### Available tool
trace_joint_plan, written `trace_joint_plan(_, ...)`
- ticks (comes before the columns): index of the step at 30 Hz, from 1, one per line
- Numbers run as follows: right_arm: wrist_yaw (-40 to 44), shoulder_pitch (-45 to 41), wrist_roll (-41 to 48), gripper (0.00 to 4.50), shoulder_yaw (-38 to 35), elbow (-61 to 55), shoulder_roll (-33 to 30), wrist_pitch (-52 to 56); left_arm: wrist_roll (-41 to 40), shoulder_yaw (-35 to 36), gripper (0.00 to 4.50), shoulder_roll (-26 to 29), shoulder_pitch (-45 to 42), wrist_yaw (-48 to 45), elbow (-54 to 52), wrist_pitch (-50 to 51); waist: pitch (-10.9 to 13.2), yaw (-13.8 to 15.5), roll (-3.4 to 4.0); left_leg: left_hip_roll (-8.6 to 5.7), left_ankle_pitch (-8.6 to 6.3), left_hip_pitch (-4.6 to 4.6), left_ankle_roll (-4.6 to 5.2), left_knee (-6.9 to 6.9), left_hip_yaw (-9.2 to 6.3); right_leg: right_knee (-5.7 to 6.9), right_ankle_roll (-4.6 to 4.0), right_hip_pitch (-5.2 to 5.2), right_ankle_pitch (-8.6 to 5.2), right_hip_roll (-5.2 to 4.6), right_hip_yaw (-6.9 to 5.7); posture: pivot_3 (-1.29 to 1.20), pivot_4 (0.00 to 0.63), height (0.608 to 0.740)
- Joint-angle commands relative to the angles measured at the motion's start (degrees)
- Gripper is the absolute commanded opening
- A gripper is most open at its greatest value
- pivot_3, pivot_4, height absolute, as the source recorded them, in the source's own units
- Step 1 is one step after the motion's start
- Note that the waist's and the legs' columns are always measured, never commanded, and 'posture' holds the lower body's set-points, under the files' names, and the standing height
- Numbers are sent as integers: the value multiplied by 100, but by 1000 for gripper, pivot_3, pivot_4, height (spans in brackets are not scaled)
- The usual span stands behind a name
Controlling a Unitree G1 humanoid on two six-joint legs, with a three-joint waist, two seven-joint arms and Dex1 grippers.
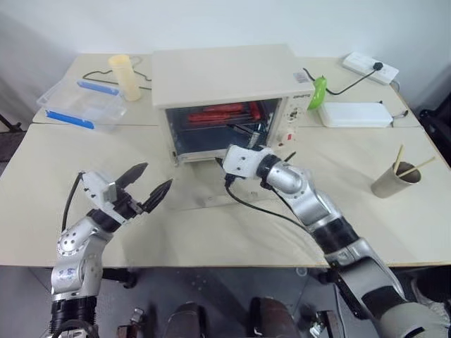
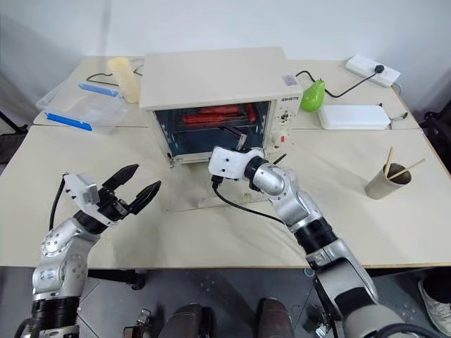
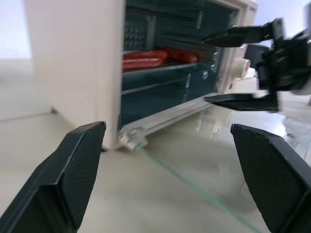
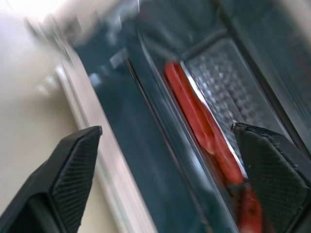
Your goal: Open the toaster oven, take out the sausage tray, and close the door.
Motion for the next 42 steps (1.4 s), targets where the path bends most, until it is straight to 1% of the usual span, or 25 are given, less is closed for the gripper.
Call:
trace_joint_plan(1, -924, -719, -514, 4500, 91, 870, 296, -34, -272, 185, 4241, 37, 155, 62, -442, 58, 0, -52, 0, -2, 0, -1, 0, -3, 3, -1, 0, -2, 0, 0, 0, 0, 150, 740)
trace_joint_plan(4, -1504, -1214, -877, 4500, 217, 1584, 465, 59, -302, 173, 4241, 5, 257, 67, -569, 61, 0, -127, 0, 2, 2, -1, -4, -6, -2, 2, -1, -3, -1, 2, -1, 0, 150, 740)
trace_joint_plan(7, -1717, -1467, -947, 4500, 254, 2157, 589, 59, -304, 149, 4241, -21, 297, 75, -626, 64, 0, -144, 1, 4, 3, 0, -5, -8, -6, 5, -1, -3, 0, 3, -4, 0, 150, 740)
trace_joint_plan(9, -1789, -1573, -975, 4107, 274, 2363, 615, -32, -306, 132, 4264, -30, 287, 62, -617, 59, 0, -144, 0, 3, 3, -1, -4, -10, -6, 5, -1, -2, 0, 2, -3, 0, 150, 740)
trace_joint_plan(10, -1761, -1609, -959, 3889, 274, 2433, 627, -63, -308, 124, 4264, -30, 273, 52, -601, 58, 0, -146, 1, 3, 2, -1, -5, -10, -6, 5, -1, -2, 0, 2, -3, 0, 150, 740)
trace_joint_plan(12, -1739, -1643, -950, 3294, 286, 2483, 629, -118, -302, 110, 4264, -20, 246, 23, -573, 49, 0, -155, 1, 3, 2, -1, -5, -11, -5, 5, -1, -3, 0, 2, -2, 0, 150, 740)
trace_joint_plan(19, -1575, -1655, -947, 975, 344, 2555, 685, -31, -244, -18, 4264, 20, -314, -90, -232, 78, 0, -160, 1, 3, 3, -1, -6, -12, -3, 5, -1, -5, 0, 5, -1, 0, 150, 740)
trace_joint_plan(20, -1595, -1671, -961, 559, 345, 2580, 686, -38, -235, -42, 4264, 22, -394, -102, -194, 97, 0, -164, 1, 2, 3, -1, -5, -12, -3, 5, -1, -5, 0, 5, -1, 0, 150, 740)
trace_joint_plan(22, -1626, -1693, -970, 6, 346, 2605, 686, -47, -222, -84, 4264, 28, -502, -126, -132, 116, 0, -174, 1, 2, 3, -1, -5, -12, -3, 5, -1, -5, 0, 5, -1, 0, 150, 740)
trace_joint_plan(27, -1577, -1752, -1002, 6, 331, 2502, 615, -77, -191, -204, 4264, 83, -869, -236, 94, 149, 0, -173, 1, 2, 6, -1, -10, -11, -3, 5, -1, -5, 0, 7, -1, 0, 150, 740)
trace_joint_plan(36, -1363, -1795, -1000, 6, 304, 2044, 440, -301, -265, -187, 4264, 222, -1700, -368, 529, 275, 0, -175, 1, 0, 6, -4, -9, -11, -2, 5, -1, -8, 0, 7, 0, 0, 150, 740)
trace_joint_plan(42, -987, -1580, -993, 6, 327, 1465, 275, -392, -188, -191, 4264, 276, -2054, -474, 848, 271, 0, -199, 0, -3, 6, -43, -10, -13, 0, 13, -1, -54, 0, 7, 0, 0, 150, 740)
